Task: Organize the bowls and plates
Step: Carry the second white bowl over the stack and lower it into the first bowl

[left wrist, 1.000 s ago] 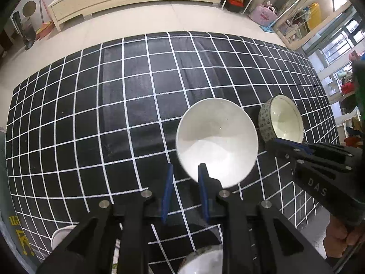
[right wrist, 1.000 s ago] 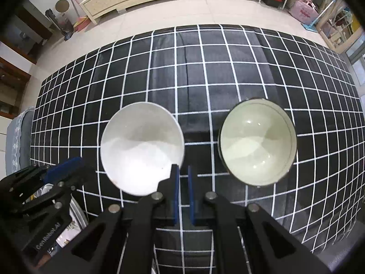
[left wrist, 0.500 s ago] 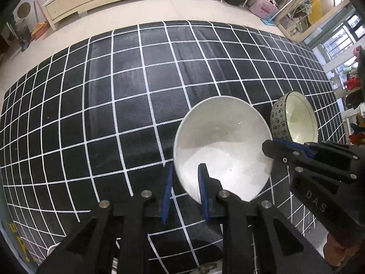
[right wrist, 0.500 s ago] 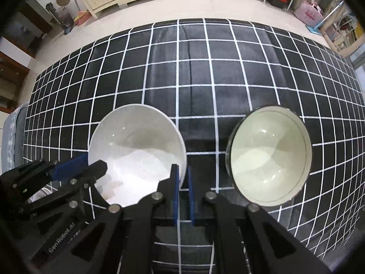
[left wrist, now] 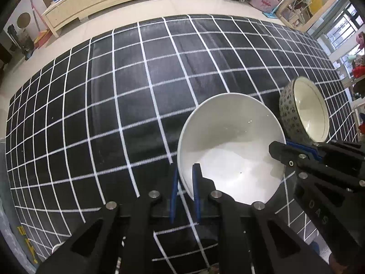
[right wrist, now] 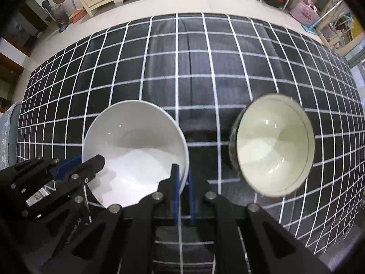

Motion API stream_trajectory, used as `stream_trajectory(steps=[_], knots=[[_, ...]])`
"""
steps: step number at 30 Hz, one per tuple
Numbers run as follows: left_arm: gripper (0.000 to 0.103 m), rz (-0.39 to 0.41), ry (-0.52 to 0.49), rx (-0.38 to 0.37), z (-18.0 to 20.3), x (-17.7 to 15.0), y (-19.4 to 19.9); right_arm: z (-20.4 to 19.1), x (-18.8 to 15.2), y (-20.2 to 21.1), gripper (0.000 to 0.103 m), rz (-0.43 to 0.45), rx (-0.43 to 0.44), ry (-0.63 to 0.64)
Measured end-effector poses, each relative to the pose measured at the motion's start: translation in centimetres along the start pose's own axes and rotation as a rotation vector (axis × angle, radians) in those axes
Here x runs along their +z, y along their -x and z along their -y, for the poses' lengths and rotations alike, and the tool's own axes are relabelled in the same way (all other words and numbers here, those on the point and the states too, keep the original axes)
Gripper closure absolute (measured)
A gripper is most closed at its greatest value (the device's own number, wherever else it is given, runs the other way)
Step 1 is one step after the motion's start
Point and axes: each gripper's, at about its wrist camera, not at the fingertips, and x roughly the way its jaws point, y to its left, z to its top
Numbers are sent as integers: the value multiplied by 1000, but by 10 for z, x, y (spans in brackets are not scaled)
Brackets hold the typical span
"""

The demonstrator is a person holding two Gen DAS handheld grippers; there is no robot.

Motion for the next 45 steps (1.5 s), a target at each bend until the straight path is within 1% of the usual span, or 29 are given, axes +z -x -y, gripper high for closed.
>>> stream_trajectory(steps=[5, 7, 9, 11, 15, 18, 22, 24, 25, 26, 30, 31, 33, 36, 42, 45], knots=[[93, -23, 7, -10, -2, -38, 4, -11, -30, 1, 93, -23, 18, 0], [93, -28, 27, -22, -4, -55, 6, -19, -44, 1, 93, -29, 6, 13], [93, -34, 28, -5, -2, -73, 4, -28, -56, 1, 93, -38, -14, 24], [93, -29, 32, 6, -2, -87, 3, -36, -66, 2, 93, -36, -11, 26], [93, -35, 48, -12, -5, -106, 2, -50, -83, 2, 93, -11, -25, 27], [93, -27, 55, -9, -6, -112, 2, -65, -102, 6, 93, -12, -19, 18], [93, -30, 74, -22, -11, -117, -1, -71, -110, 6, 93, -17, -16, 5], [93, -25, 83, -33, -15, -112, -2, -63, -103, 4, 93, -20, -1, -19], [93, -20, 89, -42, -16, -114, -1, -52, -93, 7, 93, -17, 4, -36], [93, -18, 92, -41, -21, -115, 1, -47, -93, 9, 93, -11, 2, -42], [93, 2, 74, -16, -15, -110, 10, -42, -87, 21, 93, 14, 3, -42], [93, 3, 79, -21, -16, -107, 14, -45, -85, 27, 93, 20, 1, -38], [93, 12, 94, -35, -20, -110, 21, -46, -84, 39, 93, 24, 2, -37], [93, 31, 88, -34, -20, -114, 39, -49, -83, 56, 93, 42, 3, -34], [93, 68, 101, -45, -19, -130, 74, -57, -102, 94, 93, 66, 8, -19], [93, 86, 90, -44, -15, -140, 90, -46, -104, 101, 93, 84, 2, -15]])
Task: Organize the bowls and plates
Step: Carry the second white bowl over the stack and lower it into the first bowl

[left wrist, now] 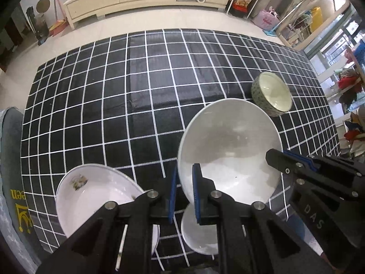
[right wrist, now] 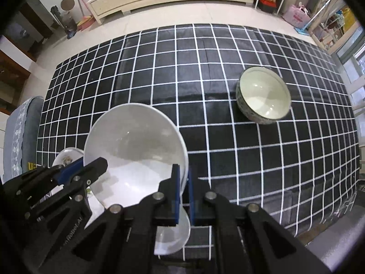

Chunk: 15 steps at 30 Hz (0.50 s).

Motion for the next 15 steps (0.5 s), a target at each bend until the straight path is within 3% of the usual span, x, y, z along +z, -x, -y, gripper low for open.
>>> stream_trajectory(steps=[8, 15], knots=[[93, 7, 7, -5, 0, -31, 18, -1, -30, 9, 93, 8, -8, 13], [93, -44, 10, -9, 0, -63, 8, -1, -61, -1, 93, -29, -17, 19]])
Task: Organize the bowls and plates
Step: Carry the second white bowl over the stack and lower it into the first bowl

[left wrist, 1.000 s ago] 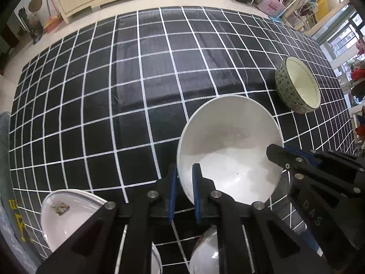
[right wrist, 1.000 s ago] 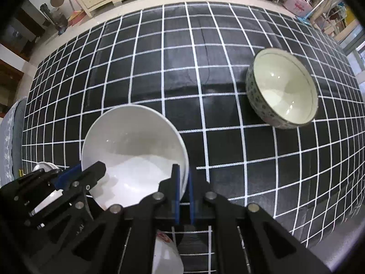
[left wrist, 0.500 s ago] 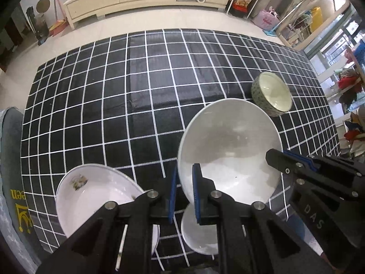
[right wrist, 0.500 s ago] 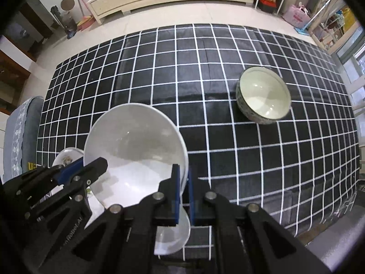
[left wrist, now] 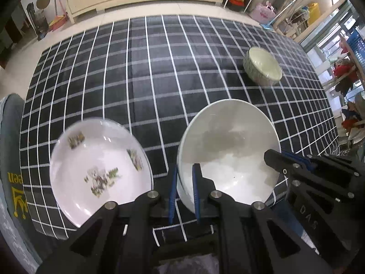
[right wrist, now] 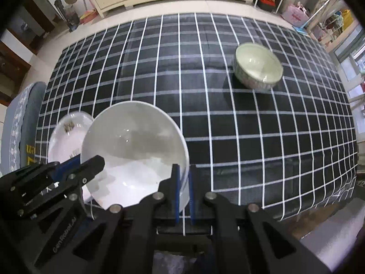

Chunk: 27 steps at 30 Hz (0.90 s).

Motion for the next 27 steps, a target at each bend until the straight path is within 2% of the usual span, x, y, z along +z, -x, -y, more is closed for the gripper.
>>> stream_trajectory(steps=[5, 12, 27], knots=[[93, -31, 0, -2, 1, -14, -11, -1, -10, -19, 93, -43, -11, -4], [93, -58, 10, -9, 2, -18, -23, 0, -13, -27, 93, -63, -7, -6], [93, -63, 6, -8, 4, -21, -31, 2, -11, -39, 93, -81, -19, -9]])
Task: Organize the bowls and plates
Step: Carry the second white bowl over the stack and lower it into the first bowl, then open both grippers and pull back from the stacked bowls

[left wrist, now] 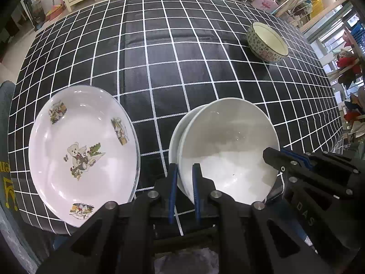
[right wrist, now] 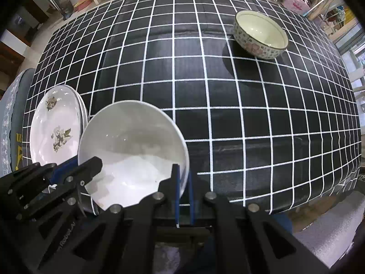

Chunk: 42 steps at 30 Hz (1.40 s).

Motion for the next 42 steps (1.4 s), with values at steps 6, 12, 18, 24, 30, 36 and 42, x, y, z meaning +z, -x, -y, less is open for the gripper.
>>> stream_trajectory(steps=[6, 12, 18, 24, 30, 36, 42], knots=[[93, -8, 16, -16, -5, 0, -2, -3, 1, -4, 93, -2, -8, 7], [93, -13, 20, -8, -5, -2, -4, -4, 1, -5, 93, -10, -11, 12], [93, -29, 40, -39, -9, -2, -4, 1, 5, -8, 93, -19, 15, -4], [92, -7, 53, -36, -12, -2, 5, 4, 6, 9, 92, 23, 18, 12], [82, 27, 22, -7, -6, 5, 26, 22, 19, 34, 50, 35, 37, 8], [73, 71, 0, -57, 12, 29, 54, 55, 43, 74, 34, 157, -58, -12], [63, 87, -62, -71, 42, 63, 77, 92, 67, 86, 29, 95, 66, -64]])
